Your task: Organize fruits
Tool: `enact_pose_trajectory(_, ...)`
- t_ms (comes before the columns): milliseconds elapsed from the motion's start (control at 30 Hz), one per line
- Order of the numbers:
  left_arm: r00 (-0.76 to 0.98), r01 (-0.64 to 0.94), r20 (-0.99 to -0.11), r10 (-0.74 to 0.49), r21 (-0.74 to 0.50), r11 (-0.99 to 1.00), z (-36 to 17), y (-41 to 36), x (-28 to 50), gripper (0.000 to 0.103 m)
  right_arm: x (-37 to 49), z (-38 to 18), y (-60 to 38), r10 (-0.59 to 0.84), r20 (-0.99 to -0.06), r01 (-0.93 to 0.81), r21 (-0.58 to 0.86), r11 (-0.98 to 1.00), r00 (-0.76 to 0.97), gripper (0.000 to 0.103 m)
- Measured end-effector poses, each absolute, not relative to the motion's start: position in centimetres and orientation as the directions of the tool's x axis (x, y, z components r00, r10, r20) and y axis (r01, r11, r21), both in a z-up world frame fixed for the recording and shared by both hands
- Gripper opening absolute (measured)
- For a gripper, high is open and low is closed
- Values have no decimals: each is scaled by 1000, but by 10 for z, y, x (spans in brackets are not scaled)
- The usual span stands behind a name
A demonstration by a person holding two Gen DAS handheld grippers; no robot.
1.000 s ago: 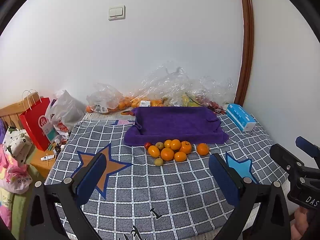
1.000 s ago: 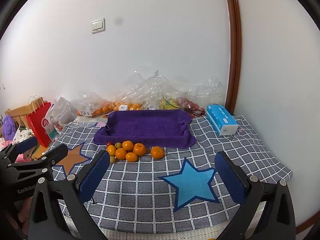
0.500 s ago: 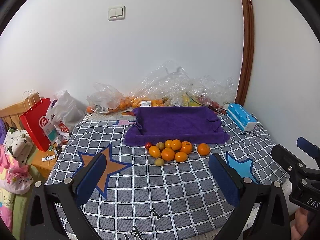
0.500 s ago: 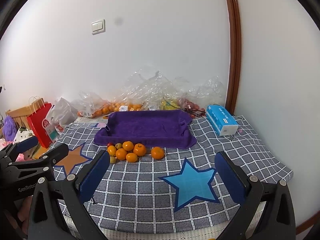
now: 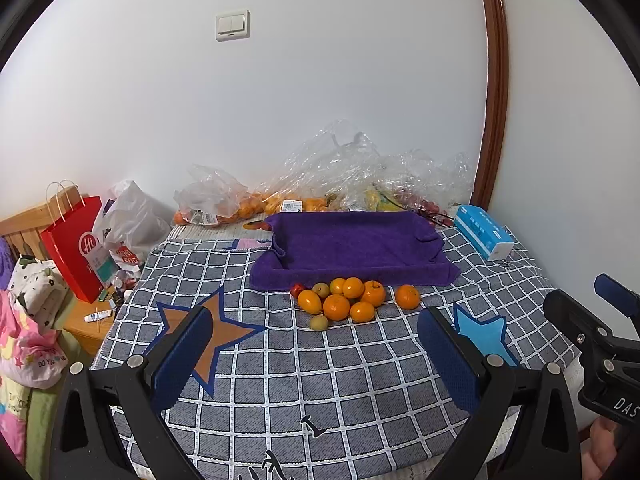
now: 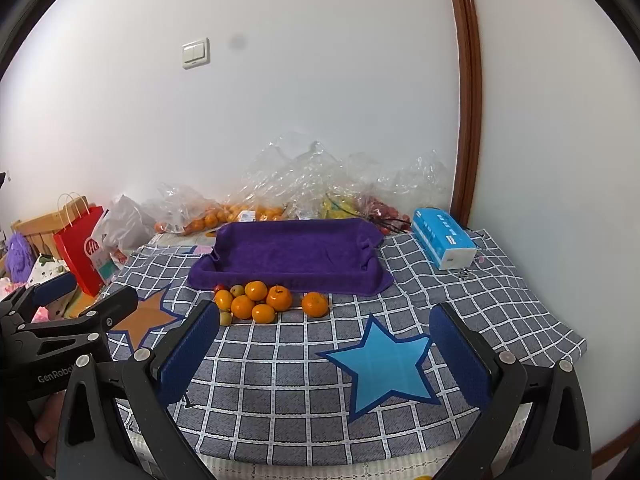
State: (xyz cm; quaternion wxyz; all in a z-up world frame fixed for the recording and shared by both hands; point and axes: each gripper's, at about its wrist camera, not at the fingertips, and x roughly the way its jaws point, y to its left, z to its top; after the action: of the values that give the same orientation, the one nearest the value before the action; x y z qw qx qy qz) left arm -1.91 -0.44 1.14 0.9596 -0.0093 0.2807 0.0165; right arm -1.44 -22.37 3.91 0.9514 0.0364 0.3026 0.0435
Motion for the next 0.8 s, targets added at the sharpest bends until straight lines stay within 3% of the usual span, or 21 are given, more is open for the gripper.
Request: enact_pose_trajectory(800,840,-40,-541,30,-7,999,13,-3,-18,103,-18,40,-223,106,-562,-68,88,994,820,103)
